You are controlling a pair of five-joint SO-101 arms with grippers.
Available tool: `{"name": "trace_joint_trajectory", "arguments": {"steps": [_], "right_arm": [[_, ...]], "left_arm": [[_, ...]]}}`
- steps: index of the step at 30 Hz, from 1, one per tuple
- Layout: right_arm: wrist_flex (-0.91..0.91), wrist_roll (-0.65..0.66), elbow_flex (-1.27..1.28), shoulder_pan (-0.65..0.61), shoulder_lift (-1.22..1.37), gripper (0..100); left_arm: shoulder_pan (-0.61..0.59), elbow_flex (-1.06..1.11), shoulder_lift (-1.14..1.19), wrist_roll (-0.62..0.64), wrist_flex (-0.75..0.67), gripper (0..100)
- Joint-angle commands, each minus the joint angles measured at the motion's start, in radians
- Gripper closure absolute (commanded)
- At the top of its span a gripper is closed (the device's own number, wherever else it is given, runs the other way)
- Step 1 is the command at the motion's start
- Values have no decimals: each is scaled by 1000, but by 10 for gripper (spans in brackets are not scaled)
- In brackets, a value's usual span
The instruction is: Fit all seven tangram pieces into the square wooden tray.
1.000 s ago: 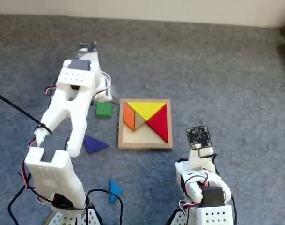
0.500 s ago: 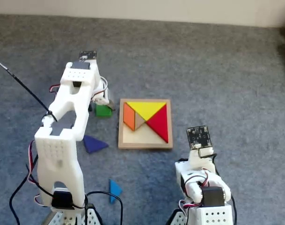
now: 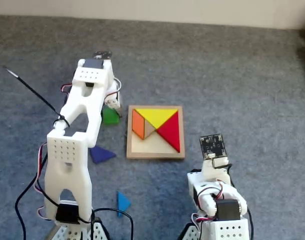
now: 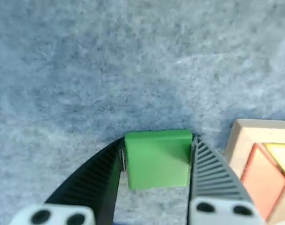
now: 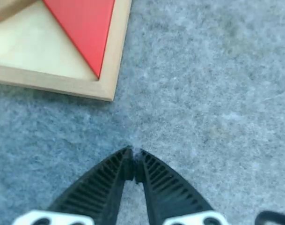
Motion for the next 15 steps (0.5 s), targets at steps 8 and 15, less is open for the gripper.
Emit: {"name": "trace_joint_trajectory", "arguments": {"steps": [8,15], "right_arm": [[10,-5,143,12,-33,981],[10,-5,143,12,-33,981]], "left_arm": [[74,-243,-7,-6,230,870],[171,-237,-84,-6,235,871]]}}
